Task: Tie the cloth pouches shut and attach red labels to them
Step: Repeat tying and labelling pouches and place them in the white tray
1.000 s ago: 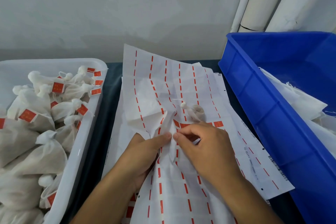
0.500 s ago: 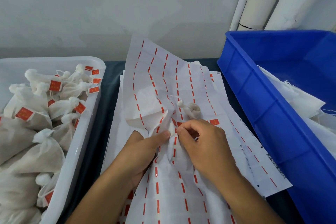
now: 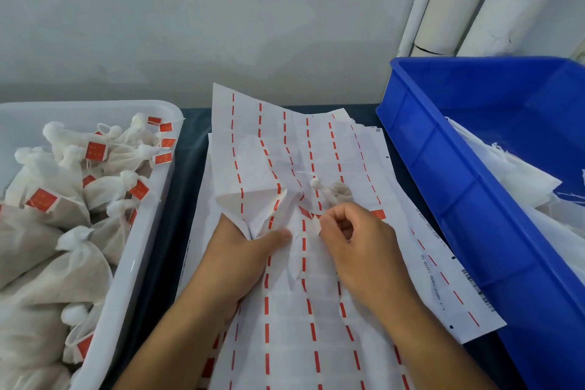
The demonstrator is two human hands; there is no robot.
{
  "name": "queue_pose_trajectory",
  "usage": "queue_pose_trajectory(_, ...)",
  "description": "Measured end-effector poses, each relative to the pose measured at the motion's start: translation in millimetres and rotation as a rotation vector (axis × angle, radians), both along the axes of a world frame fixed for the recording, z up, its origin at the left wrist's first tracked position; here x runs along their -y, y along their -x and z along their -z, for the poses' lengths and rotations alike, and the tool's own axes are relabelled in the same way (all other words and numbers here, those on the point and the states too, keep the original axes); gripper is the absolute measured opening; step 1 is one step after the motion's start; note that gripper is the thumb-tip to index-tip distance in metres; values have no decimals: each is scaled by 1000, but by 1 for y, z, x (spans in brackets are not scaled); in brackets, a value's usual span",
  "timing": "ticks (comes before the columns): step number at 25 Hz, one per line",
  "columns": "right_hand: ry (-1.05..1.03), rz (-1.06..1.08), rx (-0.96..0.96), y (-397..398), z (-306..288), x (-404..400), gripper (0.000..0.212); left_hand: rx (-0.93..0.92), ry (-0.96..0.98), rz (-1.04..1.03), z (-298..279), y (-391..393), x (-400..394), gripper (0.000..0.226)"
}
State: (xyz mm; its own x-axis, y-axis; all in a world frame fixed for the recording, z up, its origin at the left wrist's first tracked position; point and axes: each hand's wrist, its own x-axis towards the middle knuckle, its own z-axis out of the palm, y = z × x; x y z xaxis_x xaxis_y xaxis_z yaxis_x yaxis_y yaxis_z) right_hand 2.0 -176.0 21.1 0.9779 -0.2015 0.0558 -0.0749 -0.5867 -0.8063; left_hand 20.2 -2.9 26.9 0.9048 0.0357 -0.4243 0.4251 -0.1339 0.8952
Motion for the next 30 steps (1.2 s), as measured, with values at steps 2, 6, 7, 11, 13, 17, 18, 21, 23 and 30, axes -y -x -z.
queue_pose_trajectory(2, -31, 17, -13, -1, 1, 1, 18, 40, -125, -4, -1, -3, -2, 67)
queue_pose_trajectory(6, -140, 55, -24, -3, 2, 4, 17, 190, -329, -54, 0, -8, -12, 100)
queue_pose_trajectory(7, -189, 70, -21, -4, 2, 5, 17, 214, -364, -102, 1, -10, -16, 105)
queue_pose_trajectory(11, -396, 94, -15, -7, -3, 9, 22, 280, -571, -171, 9, -16, -27, 105)
queue_pose_trajectory(13, -491, 70, -29, -8, -6, 10, 22, 360, -726, -107, 16, -15, -30, 95)
queue_pose_trajectory(17, -757, 8, -40, -8, -13, 15, 20, 700, -929, -35, 12, -7, -16, 62)
queue_pose_trajectory(18, -800, -1, -35, -8, -14, 16, 21, 696, -922, 35, 7, -6, -10, 57)
queue_pose_trajectory(21, -846, 23, -2, -8, -13, 16, 19, 454, -774, 321, -5, -8, 11, 49)
queue_pose_trajectory(23, -847, 66, 32, -9, -11, 17, 12, 398, -795, 412, -10, -12, 25, 50)
queue_pose_trajectory(30, -829, 277, 181, -12, -7, 23, 8, 427, -678, 396, -22, -52, 63, 43)
